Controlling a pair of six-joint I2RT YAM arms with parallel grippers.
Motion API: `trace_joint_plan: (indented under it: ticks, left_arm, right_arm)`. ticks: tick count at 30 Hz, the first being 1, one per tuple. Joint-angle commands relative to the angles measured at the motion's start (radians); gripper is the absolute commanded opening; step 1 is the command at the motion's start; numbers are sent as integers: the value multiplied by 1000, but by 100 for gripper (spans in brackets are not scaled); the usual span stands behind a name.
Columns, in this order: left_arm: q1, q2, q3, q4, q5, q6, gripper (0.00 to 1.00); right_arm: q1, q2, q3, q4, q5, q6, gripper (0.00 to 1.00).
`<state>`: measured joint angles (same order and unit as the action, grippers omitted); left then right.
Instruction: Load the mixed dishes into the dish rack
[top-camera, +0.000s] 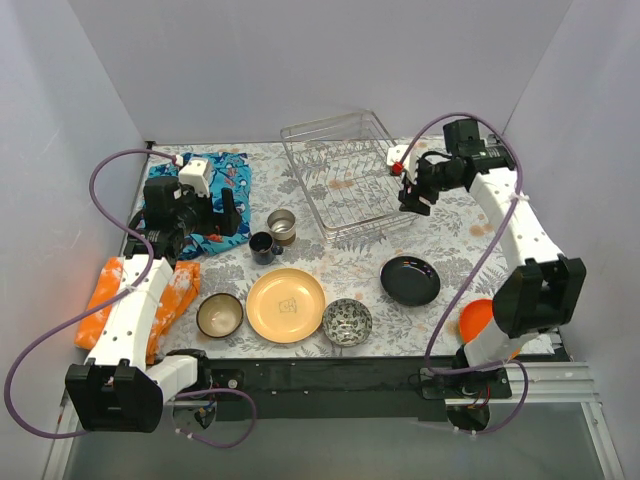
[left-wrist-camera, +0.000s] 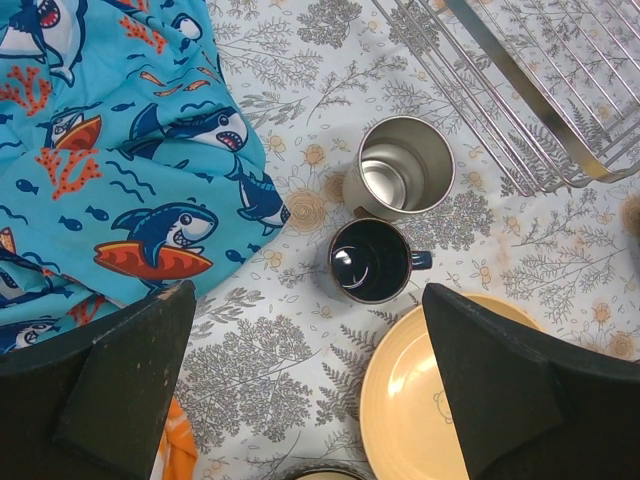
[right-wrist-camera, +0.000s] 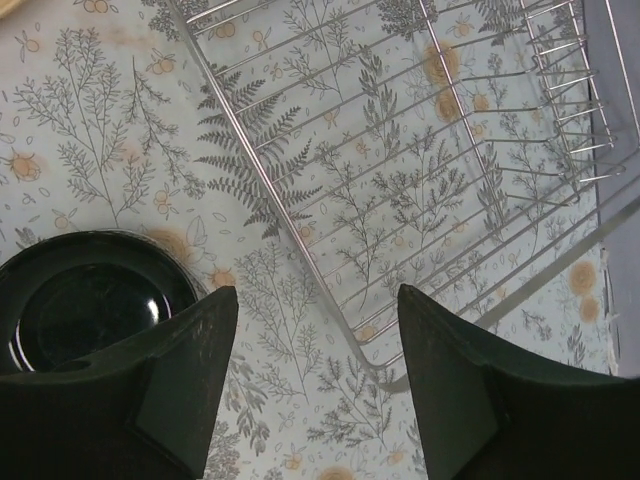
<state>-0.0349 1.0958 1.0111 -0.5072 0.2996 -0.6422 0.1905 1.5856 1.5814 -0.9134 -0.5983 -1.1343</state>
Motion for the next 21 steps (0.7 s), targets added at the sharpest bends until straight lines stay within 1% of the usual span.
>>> trace_joint_plan:
  ticks: [1, 2, 3, 4, 6, 9, 15, 18, 21]
  left_arm:
    - [6, -13, 50, -1, -2, 21, 98]
    - [10, -14, 58, -7, -2, 24, 98]
    - [12, -13, 61, -10, -4, 32, 98]
    - [12, -13, 64, -16, -7, 36, 98]
    - [13, -10, 72, -19, -19, 49, 98]
    - [18, -7, 76, -19, -25, 58, 98]
    - [33, -14, 69, -24, -28, 64, 98]
    - [75, -17, 67, -25, -25, 59, 98]
    - [95, -16, 76, -31, -14, 53, 98]
  right_arm:
    - [10, 126, 139, -60, -87, -179, 69]
    - [10, 179, 164, -91, -89, -199, 68]
    - [12, 207, 196, -173, -90, -262, 67]
    - [15, 233, 248, -218, -86, -298, 65]
    - [23, 299, 294, -318, -72, -367, 63]
    - [29, 361, 356, -402, -58, -438, 61]
    - [47, 361, 296, -403, 12, -551, 61]
    - [52, 396, 314, -403, 26, -544, 61]
    - [53, 451, 379, -401, 20, -509, 60]
